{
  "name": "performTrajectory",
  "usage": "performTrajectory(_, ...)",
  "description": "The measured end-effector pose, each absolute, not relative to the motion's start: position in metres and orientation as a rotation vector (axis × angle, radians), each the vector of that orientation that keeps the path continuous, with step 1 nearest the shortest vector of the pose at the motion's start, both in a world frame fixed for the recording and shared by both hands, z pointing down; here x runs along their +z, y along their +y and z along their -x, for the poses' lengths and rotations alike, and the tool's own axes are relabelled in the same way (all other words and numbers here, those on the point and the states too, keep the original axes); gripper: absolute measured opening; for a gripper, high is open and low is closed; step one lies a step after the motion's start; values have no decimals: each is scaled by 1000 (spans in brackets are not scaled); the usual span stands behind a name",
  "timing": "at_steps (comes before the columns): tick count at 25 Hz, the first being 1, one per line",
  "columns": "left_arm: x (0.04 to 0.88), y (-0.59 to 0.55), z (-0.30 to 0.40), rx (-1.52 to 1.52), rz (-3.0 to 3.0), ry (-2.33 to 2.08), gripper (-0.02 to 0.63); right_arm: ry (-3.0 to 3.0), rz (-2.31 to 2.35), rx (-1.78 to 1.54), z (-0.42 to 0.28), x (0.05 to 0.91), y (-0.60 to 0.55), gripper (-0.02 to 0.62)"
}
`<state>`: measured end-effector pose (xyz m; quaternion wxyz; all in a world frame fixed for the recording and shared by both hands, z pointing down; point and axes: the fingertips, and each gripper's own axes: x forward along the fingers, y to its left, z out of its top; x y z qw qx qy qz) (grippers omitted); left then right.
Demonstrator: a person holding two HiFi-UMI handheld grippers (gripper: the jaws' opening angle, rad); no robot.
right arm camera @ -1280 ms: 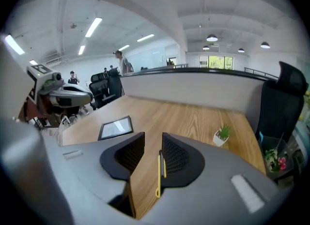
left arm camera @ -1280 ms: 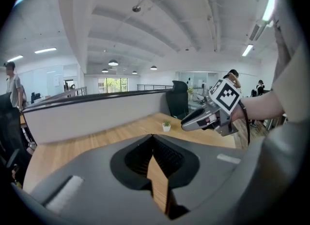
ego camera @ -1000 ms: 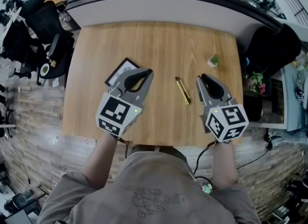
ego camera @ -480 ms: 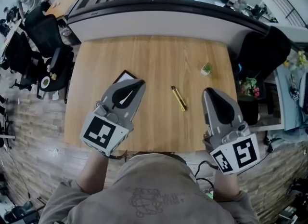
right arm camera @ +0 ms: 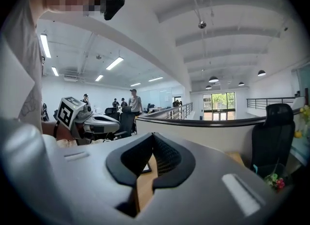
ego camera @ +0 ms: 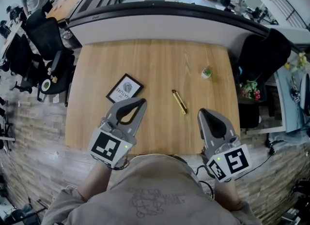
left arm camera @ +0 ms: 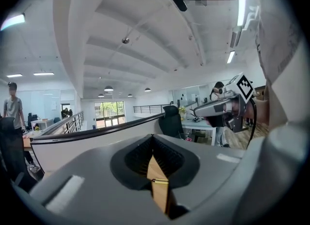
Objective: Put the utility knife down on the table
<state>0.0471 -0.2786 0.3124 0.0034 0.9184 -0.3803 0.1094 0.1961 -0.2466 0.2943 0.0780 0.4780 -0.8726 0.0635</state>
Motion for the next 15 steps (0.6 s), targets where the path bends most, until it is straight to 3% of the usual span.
performTrajectory(15, 301, -276, -48, 332, -2881, -1207, 0, -2621, -1414, 145, -192, 283, -242, 11)
